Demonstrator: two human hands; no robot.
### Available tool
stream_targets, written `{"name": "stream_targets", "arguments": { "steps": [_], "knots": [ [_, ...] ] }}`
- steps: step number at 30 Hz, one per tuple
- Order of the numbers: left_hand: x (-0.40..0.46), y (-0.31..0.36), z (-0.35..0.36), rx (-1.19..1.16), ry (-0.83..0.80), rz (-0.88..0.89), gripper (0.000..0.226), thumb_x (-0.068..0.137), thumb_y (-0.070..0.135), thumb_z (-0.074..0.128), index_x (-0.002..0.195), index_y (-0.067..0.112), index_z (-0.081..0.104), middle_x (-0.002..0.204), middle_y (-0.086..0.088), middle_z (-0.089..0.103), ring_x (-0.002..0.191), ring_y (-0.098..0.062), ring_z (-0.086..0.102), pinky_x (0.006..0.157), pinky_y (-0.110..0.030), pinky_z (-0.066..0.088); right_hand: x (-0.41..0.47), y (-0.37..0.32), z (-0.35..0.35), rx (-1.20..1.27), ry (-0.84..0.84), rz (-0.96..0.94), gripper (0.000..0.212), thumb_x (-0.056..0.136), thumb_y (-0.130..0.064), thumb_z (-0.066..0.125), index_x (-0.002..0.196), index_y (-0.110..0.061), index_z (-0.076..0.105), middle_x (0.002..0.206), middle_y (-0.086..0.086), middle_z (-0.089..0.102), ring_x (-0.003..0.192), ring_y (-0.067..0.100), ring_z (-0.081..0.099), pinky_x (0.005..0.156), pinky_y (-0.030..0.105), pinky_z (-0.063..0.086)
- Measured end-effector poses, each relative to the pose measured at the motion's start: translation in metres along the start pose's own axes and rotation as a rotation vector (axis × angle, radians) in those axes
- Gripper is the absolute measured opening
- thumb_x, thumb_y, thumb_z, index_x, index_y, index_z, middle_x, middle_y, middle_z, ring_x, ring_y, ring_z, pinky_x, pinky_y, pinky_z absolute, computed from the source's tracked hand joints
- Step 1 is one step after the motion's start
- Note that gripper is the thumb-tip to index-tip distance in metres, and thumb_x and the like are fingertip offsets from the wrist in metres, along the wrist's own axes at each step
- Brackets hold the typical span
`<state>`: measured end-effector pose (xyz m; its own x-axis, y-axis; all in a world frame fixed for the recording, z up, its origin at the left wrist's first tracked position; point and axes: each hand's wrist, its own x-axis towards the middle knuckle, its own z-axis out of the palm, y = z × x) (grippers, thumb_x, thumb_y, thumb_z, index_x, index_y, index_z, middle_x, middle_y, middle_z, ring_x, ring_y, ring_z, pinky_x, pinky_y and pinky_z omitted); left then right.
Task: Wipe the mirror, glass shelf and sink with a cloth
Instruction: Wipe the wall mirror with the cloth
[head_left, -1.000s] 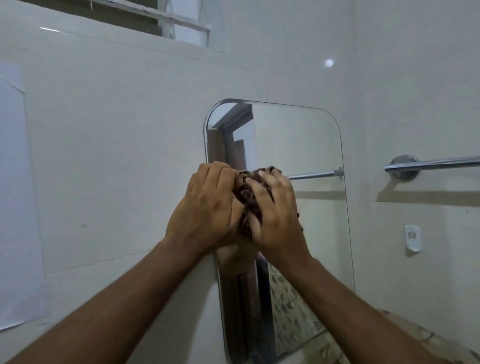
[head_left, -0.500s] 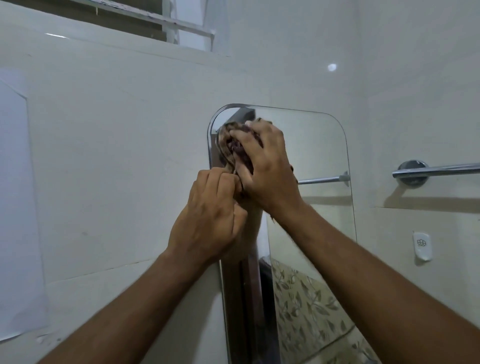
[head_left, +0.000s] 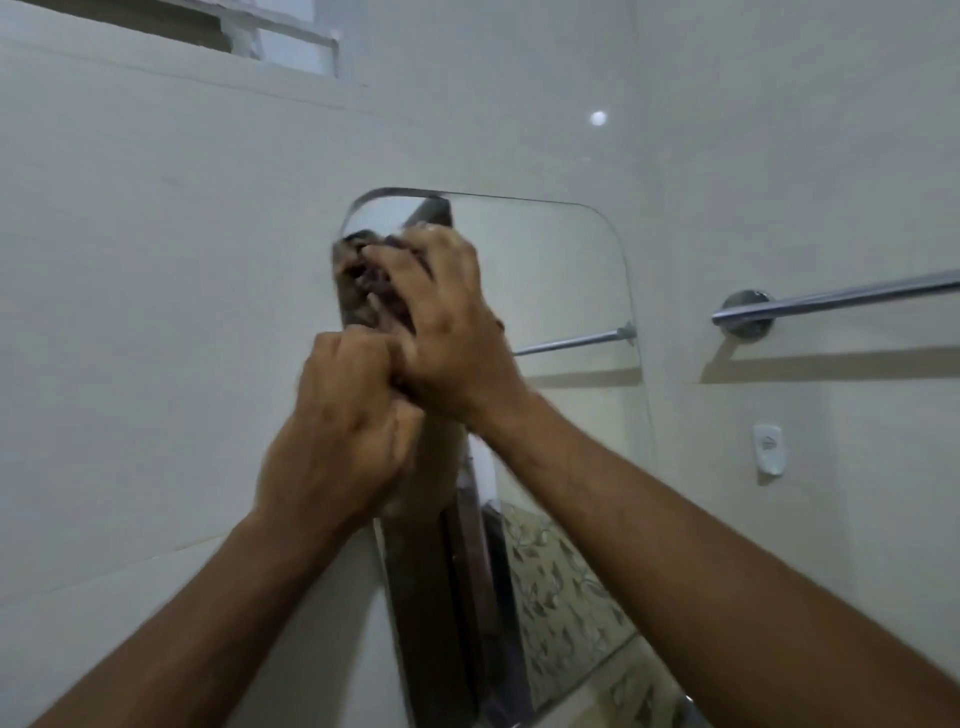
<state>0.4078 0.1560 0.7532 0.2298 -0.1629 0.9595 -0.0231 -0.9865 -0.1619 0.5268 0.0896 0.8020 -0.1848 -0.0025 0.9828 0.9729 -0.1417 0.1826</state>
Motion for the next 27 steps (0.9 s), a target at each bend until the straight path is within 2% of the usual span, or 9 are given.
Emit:
{"name": "stream_targets", "arguments": {
  "steps": [2, 4, 7, 12, 14, 16, 19, 22, 27],
  "knots": [
    [-0.001, 0.003, 0.001, 0.027, -0.006, -0.011, 0.013, 0.081, 0.011, 0.05, 0.092, 0.01, 0.046, 0.095, 0.0, 0.043, 0.091, -0.02, 0.04, 0.075, -0.031, 0.034, -0.021, 0.006, -0.005, 0.057, -0.071, -0.043, 0.051, 0.083, -0.017, 0.055, 0.131, -0.001, 0.06, 0.136, 0.027, 0.05, 0.132, 0.042, 0.038, 0.113, 0.057, 0.034],
    [-0.002, 0.006, 0.004, 0.181, -0.043, 0.049, 0.016, 0.085, 0.016, 0.051, 0.098, 0.009, 0.046, 0.1, -0.008, 0.047, 0.092, -0.027, 0.043, 0.076, -0.04, 0.038, -0.02, 0.018, -0.009, 0.049, -0.083, -0.049, 0.05, 0.083, -0.013, 0.054, 0.132, -0.002, 0.059, 0.137, 0.025, 0.049, 0.133, 0.04, 0.037, 0.114, 0.053, 0.035],
    [-0.002, 0.005, 0.009, 0.397, -0.113, 0.125, 0.021, 0.09, 0.021, 0.046, 0.105, 0.006, 0.047, 0.107, -0.015, 0.048, 0.094, -0.031, 0.042, 0.079, -0.042, 0.036, 0.009, 0.043, -0.011, 0.003, 0.064, 0.125, 0.04, 0.091, -0.011, 0.061, 0.131, -0.006, 0.06, 0.133, 0.02, 0.051, 0.126, 0.034, 0.042, 0.107, 0.047, 0.042],
    [-0.002, 0.001, 0.008, 0.502, -0.147, 0.137, 0.02, 0.094, 0.018, 0.039, 0.101, 0.004, 0.052, 0.108, -0.018, 0.051, 0.096, -0.034, 0.043, 0.078, -0.045, 0.035, 0.026, 0.075, -0.015, 0.01, 0.208, 0.377, 0.037, 0.097, -0.02, 0.058, 0.132, -0.011, 0.058, 0.126, 0.014, 0.052, 0.121, 0.028, 0.046, 0.101, 0.046, 0.048],
    [-0.003, 0.001, 0.009, 0.568, -0.16, 0.232, 0.025, 0.097, 0.011, 0.033, 0.096, 0.002, 0.056, 0.107, -0.022, 0.052, 0.097, -0.04, 0.046, 0.076, -0.048, 0.035, 0.012, 0.058, -0.013, 0.025, 0.177, 0.335, 0.038, 0.097, -0.022, 0.058, 0.133, -0.011, 0.058, 0.128, 0.015, 0.051, 0.124, 0.029, 0.044, 0.102, 0.048, 0.046],
    [-0.003, 0.003, 0.009, 0.634, -0.132, 0.356, 0.027, 0.1, 0.004, 0.03, 0.093, -0.001, 0.055, 0.106, -0.026, 0.054, 0.095, -0.044, 0.049, 0.073, -0.051, 0.035, -0.004, 0.037, -0.009, 0.043, 0.081, 0.159, 0.038, 0.095, -0.022, 0.06, 0.131, -0.009, 0.06, 0.133, 0.018, 0.051, 0.129, 0.033, 0.041, 0.108, 0.05, 0.042],
    [-0.002, 0.003, 0.013, 0.598, -0.015, 0.343, 0.012, 0.096, 0.005, 0.043, 0.098, -0.002, 0.052, 0.104, -0.026, 0.051, 0.09, -0.043, 0.049, 0.07, -0.055, 0.039, -0.004, 0.035, -0.008, 0.051, 0.023, -0.02, 0.039, 0.087, -0.01, 0.068, 0.126, -0.004, 0.064, 0.133, 0.023, 0.053, 0.13, 0.037, 0.041, 0.113, 0.046, 0.037],
    [-0.001, 0.003, 0.019, 0.49, 0.046, 0.242, 0.019, 0.092, 0.011, 0.05, 0.105, -0.003, 0.048, 0.102, -0.022, 0.046, 0.088, -0.041, 0.047, 0.069, -0.057, 0.043, 0.013, 0.068, -0.016, 0.028, 0.125, 0.133, 0.035, 0.087, -0.008, 0.067, 0.123, -0.007, 0.067, 0.126, 0.018, 0.057, 0.122, 0.032, 0.046, 0.109, 0.038, 0.039],
    [0.0, 0.005, 0.022, 0.414, 0.069, 0.163, 0.021, 0.095, 0.017, 0.047, 0.106, 0.0, 0.048, 0.103, -0.018, 0.046, 0.089, -0.041, 0.046, 0.072, -0.06, 0.042, 0.008, 0.135, -0.032, -0.047, 0.32, 0.534, 0.03, 0.097, -0.021, 0.057, 0.125, -0.011, 0.063, 0.123, 0.011, 0.056, 0.116, 0.027, 0.05, 0.099, 0.045, 0.049]
  ]
}}
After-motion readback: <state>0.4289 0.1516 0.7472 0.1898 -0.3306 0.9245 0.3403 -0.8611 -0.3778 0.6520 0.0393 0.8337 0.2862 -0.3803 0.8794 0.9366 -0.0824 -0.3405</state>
